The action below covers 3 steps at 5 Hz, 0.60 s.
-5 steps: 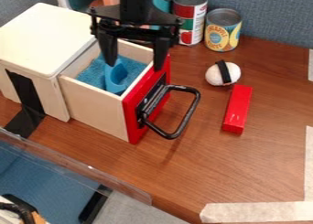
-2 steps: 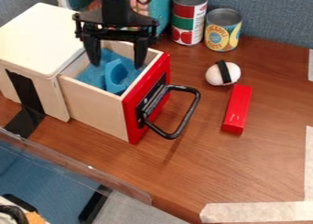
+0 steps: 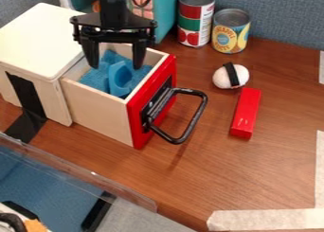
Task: Take a blue object out of the drawer and put it on the middle of the table
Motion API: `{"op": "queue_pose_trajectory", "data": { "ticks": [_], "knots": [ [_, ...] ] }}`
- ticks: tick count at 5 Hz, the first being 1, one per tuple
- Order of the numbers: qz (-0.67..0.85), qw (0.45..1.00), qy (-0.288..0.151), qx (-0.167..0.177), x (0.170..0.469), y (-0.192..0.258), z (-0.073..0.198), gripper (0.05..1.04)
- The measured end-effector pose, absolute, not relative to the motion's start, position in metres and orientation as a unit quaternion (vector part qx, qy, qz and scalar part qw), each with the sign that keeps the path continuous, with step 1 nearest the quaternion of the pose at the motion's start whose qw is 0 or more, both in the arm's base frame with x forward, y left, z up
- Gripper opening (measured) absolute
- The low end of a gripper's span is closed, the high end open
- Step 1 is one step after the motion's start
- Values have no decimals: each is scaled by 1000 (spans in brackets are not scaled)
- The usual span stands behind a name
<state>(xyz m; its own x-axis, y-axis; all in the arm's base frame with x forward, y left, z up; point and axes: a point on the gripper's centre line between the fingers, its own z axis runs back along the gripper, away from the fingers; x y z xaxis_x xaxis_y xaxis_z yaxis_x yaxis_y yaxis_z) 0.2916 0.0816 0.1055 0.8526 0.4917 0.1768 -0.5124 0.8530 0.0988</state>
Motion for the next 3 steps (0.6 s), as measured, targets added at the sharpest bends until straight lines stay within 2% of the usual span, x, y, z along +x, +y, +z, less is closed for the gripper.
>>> {"op": "queue_pose_trajectory", "data": {
  "ticks": [3],
  "knots": [
    [259, 961, -78, 56, 298, 96, 90, 1000]
  ]
}}
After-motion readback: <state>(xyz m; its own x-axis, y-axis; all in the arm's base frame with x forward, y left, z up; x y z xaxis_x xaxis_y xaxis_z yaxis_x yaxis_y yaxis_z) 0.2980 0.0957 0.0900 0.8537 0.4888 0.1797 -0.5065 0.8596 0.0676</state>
